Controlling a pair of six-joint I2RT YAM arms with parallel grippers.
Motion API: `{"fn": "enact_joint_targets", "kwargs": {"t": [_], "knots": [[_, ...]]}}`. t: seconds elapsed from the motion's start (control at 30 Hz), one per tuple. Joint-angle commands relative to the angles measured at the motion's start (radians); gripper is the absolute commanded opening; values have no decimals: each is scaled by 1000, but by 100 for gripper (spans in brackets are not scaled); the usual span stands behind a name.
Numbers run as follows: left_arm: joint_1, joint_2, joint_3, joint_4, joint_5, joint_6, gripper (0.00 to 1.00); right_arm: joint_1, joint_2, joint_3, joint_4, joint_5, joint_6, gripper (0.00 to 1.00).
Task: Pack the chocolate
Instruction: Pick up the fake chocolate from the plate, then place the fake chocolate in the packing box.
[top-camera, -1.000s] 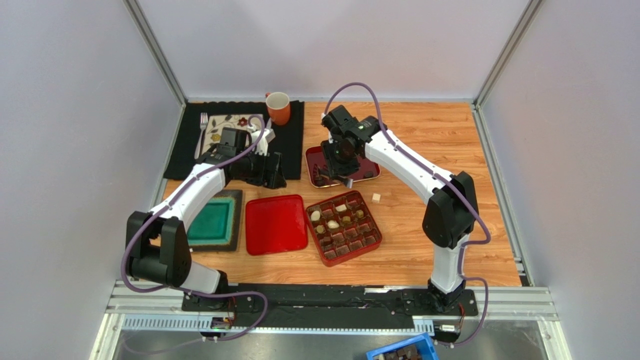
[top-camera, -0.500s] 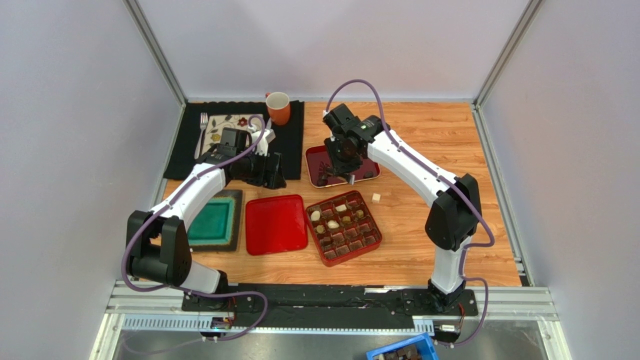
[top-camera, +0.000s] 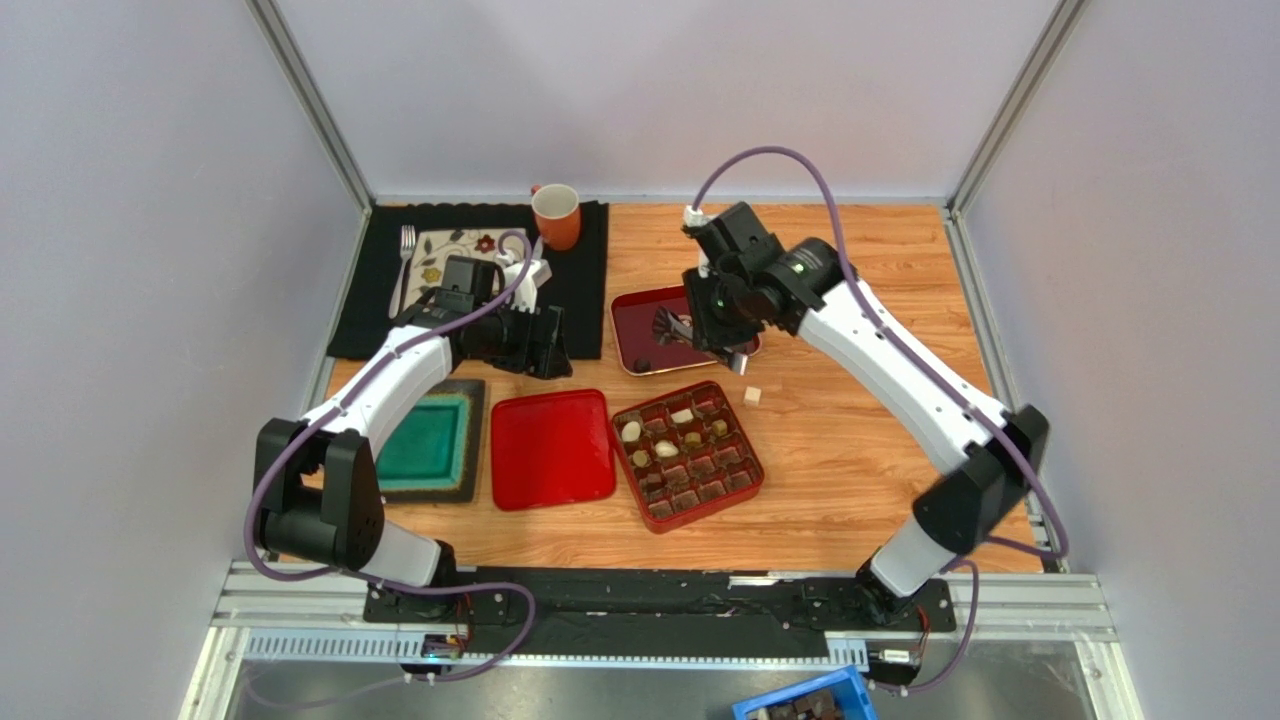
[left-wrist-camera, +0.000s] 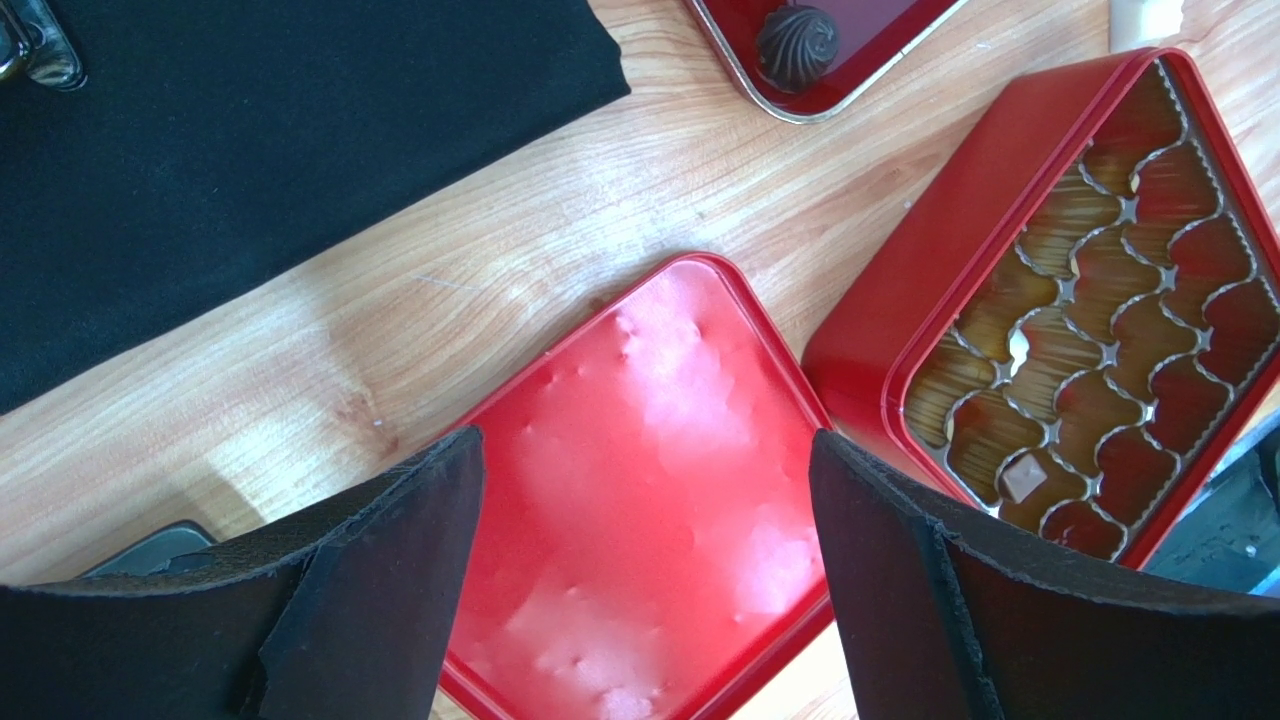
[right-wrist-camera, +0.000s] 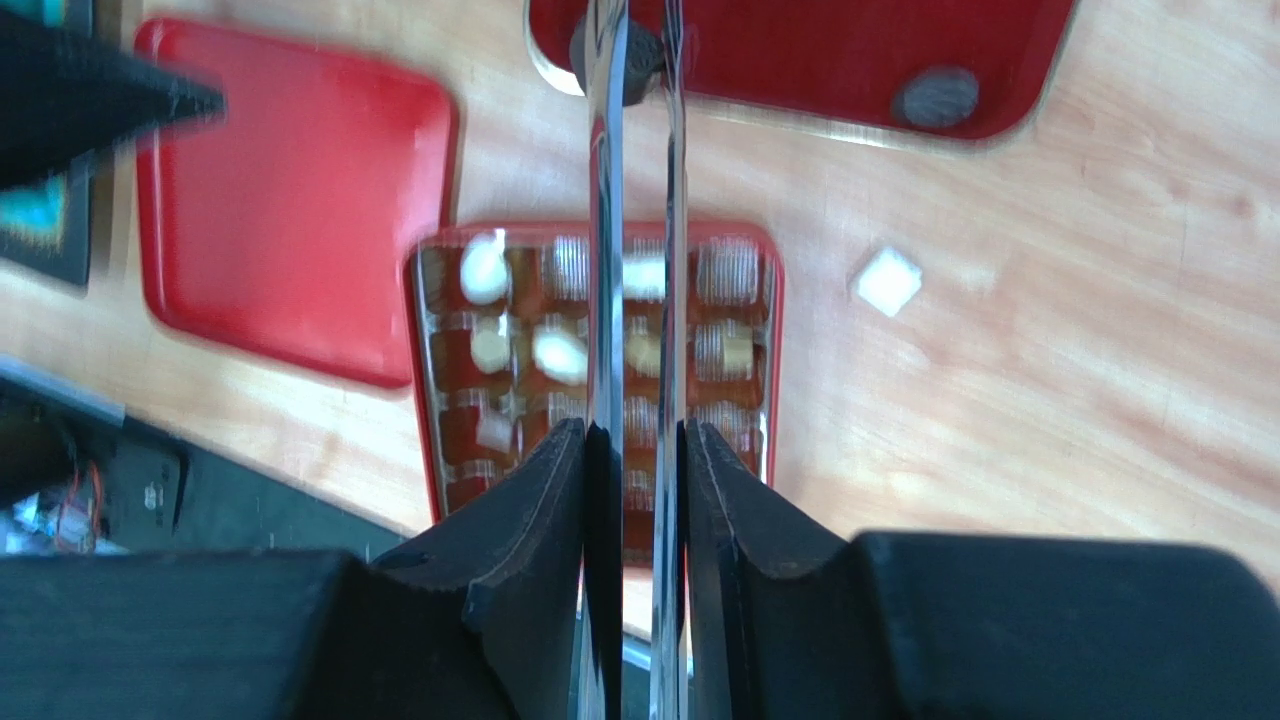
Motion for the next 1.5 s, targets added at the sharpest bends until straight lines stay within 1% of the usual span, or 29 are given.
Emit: {"fn": "enact_joint_targets", "kwargs": {"t": [0.0, 0.07, 0.27, 0.43, 0.6, 0.83, 1.13, 1.33, 1.47], "knots": [[-1, 4, 5, 14, 6, 21, 88, 25, -184, -126, -49, -76, 11, 30], [-1, 9, 8, 11, 6, 22, 88, 34, -227, -163, -85, -96, 17, 30], [-1, 15, 16, -3, -2, 38, 87, 117, -348, -264, -188, -119, 57, 30], [-1, 11, 14, -12, -17, 50, 87, 169, -431, -352, -205, -144, 108, 30], [-1, 6, 14, -20, -22, 53, 87, 191, -468, -398, -210, -142, 140, 30], [-1, 0, 11, -20, -22, 52, 87, 215, -469, -415, -191, -148, 158, 31], [-1, -9, 4, -15, -17, 53, 87, 220, -428, -386, -170, -116, 146, 32], [-1, -14, -10, -8, -13, 53, 87, 221, -403, -387, -145, -127, 148, 32], [-1, -12, -13, -4, -11, 56, 87, 220, -388, -373, -133, -124, 149, 36]]}}
